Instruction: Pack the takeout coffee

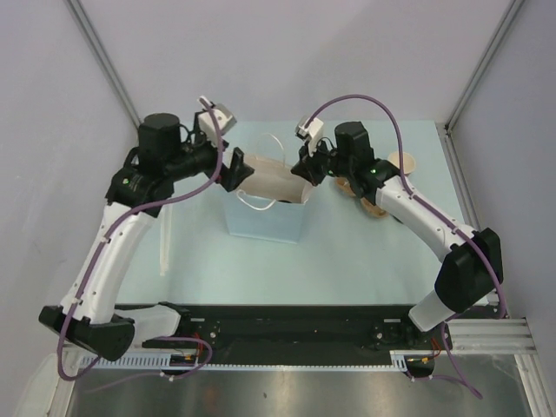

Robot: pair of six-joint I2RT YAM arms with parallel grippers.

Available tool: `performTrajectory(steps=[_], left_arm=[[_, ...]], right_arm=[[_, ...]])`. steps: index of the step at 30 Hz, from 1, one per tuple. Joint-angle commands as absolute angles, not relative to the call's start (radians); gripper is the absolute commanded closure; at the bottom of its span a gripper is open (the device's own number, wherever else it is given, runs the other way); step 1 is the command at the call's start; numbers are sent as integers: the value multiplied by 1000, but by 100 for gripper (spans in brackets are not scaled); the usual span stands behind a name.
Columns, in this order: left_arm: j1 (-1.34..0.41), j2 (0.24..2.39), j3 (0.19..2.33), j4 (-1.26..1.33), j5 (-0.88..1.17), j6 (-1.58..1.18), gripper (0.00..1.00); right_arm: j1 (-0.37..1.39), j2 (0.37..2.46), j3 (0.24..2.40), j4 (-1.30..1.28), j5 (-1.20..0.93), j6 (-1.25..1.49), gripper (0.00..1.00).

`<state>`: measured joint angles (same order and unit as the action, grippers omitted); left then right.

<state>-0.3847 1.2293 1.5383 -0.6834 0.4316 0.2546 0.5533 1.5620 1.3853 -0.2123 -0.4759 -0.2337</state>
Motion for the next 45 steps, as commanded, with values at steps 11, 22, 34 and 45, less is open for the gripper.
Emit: performTrajectory(steps=[11, 22, 34, 45], left_arm=[[210, 1270, 1178, -833, 298, 208, 13], [367, 1580, 1108, -663, 221, 299, 60], [357, 1732, 1173, -584, 226, 296, 59], [310, 1759, 1121, -512, 195, 305, 64]], right_arm=[[540, 1582, 1442, -267, -417, -204, 95], [538, 1560, 1457, -273, -419, -221, 78], [540, 1549, 1489, -294, -410, -218, 70], [538, 1542, 1526, -331, -402, -215, 62]])
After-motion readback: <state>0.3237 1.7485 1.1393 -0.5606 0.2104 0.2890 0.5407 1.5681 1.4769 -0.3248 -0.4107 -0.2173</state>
